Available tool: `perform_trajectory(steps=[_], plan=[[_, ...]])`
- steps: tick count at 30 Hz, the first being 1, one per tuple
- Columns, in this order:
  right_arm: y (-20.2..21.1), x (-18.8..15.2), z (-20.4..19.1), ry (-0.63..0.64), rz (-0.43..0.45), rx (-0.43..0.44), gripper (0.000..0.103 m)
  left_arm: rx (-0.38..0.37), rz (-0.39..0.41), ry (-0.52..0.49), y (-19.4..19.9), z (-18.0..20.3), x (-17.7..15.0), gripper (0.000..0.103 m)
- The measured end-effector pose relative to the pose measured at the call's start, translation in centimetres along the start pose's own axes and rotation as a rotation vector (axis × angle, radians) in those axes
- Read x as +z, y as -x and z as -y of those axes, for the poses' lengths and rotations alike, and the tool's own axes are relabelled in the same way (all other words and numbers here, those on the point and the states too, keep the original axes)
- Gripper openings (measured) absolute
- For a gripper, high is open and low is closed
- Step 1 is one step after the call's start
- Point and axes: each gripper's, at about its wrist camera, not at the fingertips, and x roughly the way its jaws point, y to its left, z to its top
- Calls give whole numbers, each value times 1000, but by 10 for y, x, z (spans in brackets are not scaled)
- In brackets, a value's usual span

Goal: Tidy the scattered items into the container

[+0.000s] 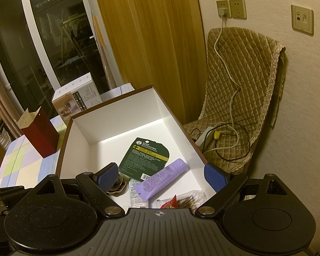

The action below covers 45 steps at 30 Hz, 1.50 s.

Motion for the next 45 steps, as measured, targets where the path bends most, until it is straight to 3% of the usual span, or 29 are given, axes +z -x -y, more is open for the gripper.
perform_trajectory(steps=[11, 15, 28, 32, 34, 36, 38, 42, 45], plan=[[0, 0, 0, 1, 0, -1, 93, 13, -6, 10, 1, -3, -5, 22], [0, 0, 0, 2, 0, 0, 93, 20, -10, 11, 1, -3, -5, 37], [0, 0, -1, 4, 1, -1, 93, 25, -12, 13, 2, -4, -6, 40], [0, 0, -1, 3, 1, -1, 93, 24, -14, 15, 3, -5, -6, 51], [0, 0, -1, 4, 2, -1, 93, 25, -14, 14, 3, -4, -6, 63], [1, 0, -2, 6, 3, -1, 93, 36, -1, 14, 4, -4, -6, 85], [1, 0, -2, 10, 5, -1, 93, 37, 8, 16, 5, -4, -6, 94], [3, 0, -3, 17, 11, -2, 93, 42, 11, 19, 8, -5, -6, 102], [3, -1, -5, 24, 12, -2, 93, 51, 8, 12, 10, -4, -5, 102]])
